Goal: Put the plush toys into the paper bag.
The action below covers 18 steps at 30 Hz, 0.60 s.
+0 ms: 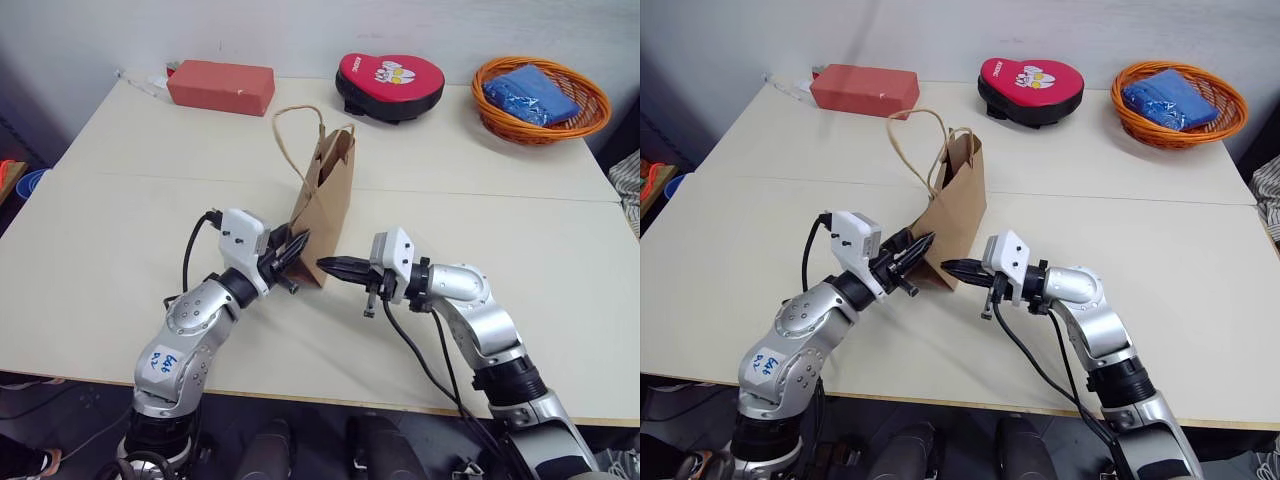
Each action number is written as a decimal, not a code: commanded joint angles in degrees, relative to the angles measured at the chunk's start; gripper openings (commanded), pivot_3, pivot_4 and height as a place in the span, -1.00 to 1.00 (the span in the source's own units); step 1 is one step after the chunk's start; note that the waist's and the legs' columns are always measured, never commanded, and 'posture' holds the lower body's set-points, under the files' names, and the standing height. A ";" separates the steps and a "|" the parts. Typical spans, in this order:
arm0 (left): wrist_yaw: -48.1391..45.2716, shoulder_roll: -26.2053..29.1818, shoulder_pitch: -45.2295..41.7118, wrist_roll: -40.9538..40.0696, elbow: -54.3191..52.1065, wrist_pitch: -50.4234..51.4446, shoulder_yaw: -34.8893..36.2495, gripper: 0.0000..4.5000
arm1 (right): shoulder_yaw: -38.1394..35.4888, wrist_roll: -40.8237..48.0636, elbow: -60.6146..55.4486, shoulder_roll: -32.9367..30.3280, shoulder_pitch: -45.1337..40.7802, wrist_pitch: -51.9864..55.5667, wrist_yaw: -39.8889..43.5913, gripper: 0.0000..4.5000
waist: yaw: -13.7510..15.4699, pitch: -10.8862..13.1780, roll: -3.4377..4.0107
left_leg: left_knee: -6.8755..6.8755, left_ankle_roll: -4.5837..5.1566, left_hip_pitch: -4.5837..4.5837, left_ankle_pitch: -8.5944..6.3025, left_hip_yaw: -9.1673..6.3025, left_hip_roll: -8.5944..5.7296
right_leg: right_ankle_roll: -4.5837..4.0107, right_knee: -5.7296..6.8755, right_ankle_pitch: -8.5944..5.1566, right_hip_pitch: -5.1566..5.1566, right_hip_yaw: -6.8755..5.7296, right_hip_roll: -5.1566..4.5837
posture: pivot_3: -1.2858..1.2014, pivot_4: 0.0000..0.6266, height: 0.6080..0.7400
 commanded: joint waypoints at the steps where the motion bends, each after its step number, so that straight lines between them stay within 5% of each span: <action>1: -10.81 5.42 1.54 -9.22 -2.85 -0.89 7.53 -0.99 | -3.89 3.19 -4.85 -3.49 1.58 2.41 1.47 -1.00 | -0.03 0.00 0.00 | -0.01 0.00 0.00 0.00 0.00 0.00 | 0.00 0.01 0.00 -0.01 0.00 0.00 | 0.03 -0.52 1.00; 9: -48.09 27.46 -2.03 -16.36 13.62 -6.33 11.73 -0.99 | -16.75 11.38 -11.54 -14.99 8.48 3.18 7.01 -1.00 | 0.70 0.01 0.02 | -0.05 -0.02 0.00 -0.01 -0.12 -0.01 | -0.07 -0.24 0.01 0.13 -0.11 -0.04 | 0.03 -0.52 1.00; 18: -67.11 22.21 -22.66 -7.72 36.63 -22.28 0.07 -0.99 | -30.73 10.11 -6.32 -24.52 18.56 -6.16 11.88 -1.00 | 1.58 0.01 0.01 | -0.05 0.08 -0.03 -0.05 -0.01 -0.08 | -0.04 -0.25 0.03 0.17 -0.13 -0.02 | 0.03 -0.52 1.00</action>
